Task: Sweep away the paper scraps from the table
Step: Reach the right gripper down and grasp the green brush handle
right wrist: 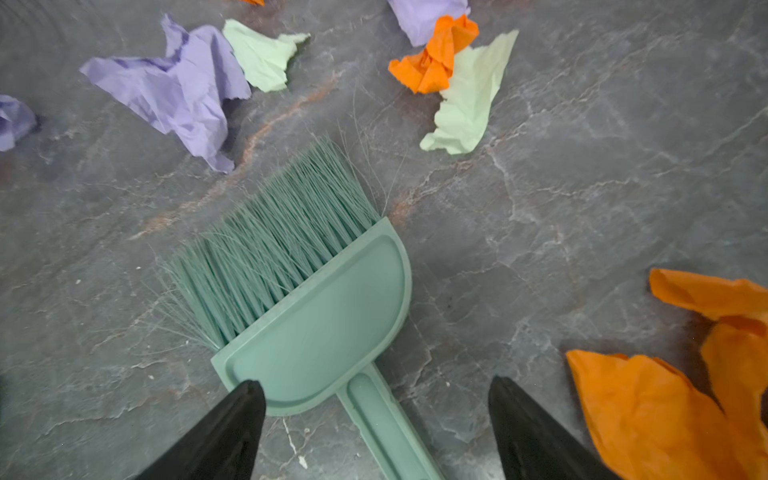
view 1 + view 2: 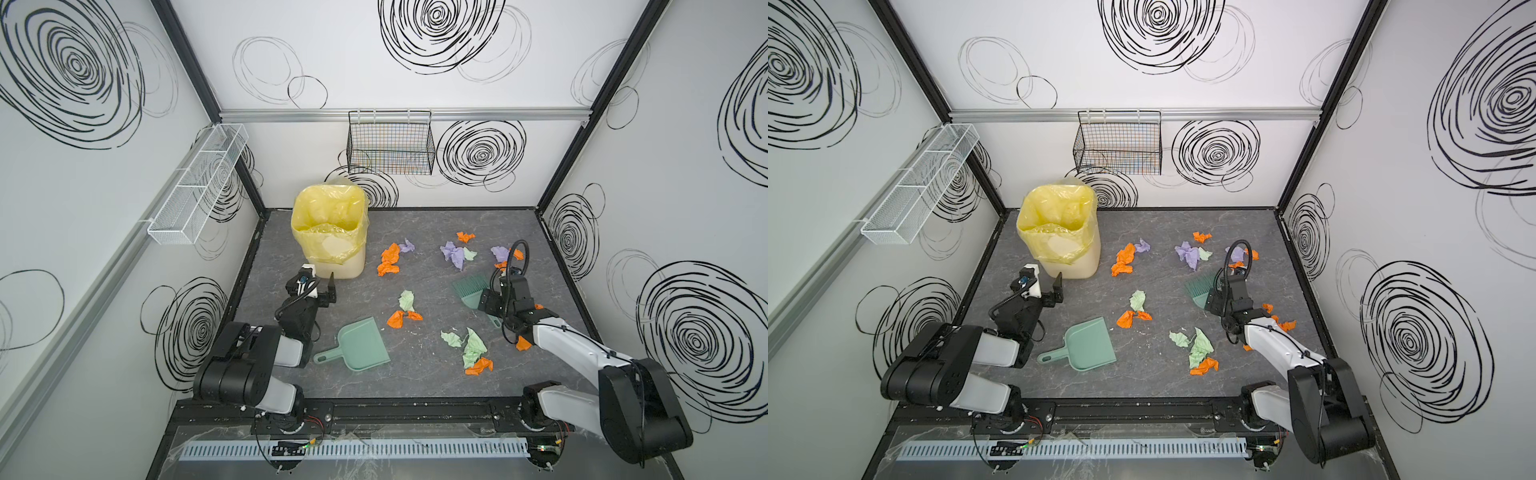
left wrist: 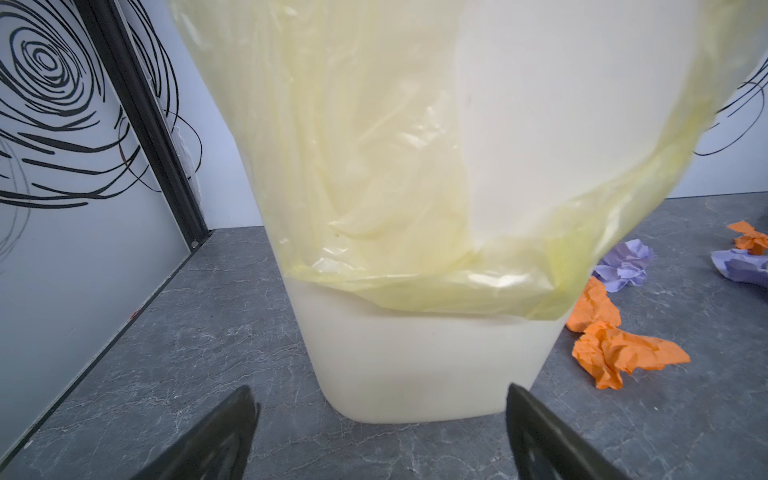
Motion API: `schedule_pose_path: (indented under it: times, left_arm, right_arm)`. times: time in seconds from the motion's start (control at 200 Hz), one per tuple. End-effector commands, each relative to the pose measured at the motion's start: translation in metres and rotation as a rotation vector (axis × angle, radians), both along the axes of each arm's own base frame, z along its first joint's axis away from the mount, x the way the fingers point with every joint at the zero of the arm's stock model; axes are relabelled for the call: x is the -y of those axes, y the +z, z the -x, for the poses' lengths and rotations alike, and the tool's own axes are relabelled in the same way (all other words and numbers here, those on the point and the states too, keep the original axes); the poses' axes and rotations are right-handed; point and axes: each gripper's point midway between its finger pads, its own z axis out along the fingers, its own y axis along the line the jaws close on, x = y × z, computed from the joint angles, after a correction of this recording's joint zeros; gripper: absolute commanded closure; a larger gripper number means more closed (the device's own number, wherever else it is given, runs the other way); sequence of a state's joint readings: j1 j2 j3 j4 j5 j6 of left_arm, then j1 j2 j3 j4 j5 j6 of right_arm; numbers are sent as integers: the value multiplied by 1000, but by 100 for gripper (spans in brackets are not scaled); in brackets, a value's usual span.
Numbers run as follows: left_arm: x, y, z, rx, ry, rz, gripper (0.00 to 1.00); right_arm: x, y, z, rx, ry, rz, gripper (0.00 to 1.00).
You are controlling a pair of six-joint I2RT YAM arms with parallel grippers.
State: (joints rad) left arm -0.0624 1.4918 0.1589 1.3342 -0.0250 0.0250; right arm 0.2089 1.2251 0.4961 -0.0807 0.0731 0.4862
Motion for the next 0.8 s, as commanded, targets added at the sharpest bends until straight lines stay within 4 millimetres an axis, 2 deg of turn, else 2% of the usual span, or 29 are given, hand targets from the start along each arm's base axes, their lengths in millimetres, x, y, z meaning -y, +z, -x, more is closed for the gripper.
schedule_pose_path:
  times: [0.0,0.135,0.365,0.51,0.615,0.795]
  left_arm:
    - [-1,19,-5,69,-1,17,4]
    - [-1,19,-5,69,-2,19,4]
    - [-1,19,-5,70,-5,20,4]
    - [-1,19,-5,70,-6,22,4]
    - [-1,19,-5,69,-6,22,4]
    - [-2,20,-5,71,-5,22,4]
  right_arm:
    - [0,-26,22,-145,-23,26,11]
    - [0,-54,40,-242,-45,25,14]
    - [-4,-56,40,-258,-29,42,18]
    - [-14,-58,44,-258,4,64,29]
    - [-23,-62,50,-263,30,63,44]
    - [-35,-62,53,-267,72,63,59]
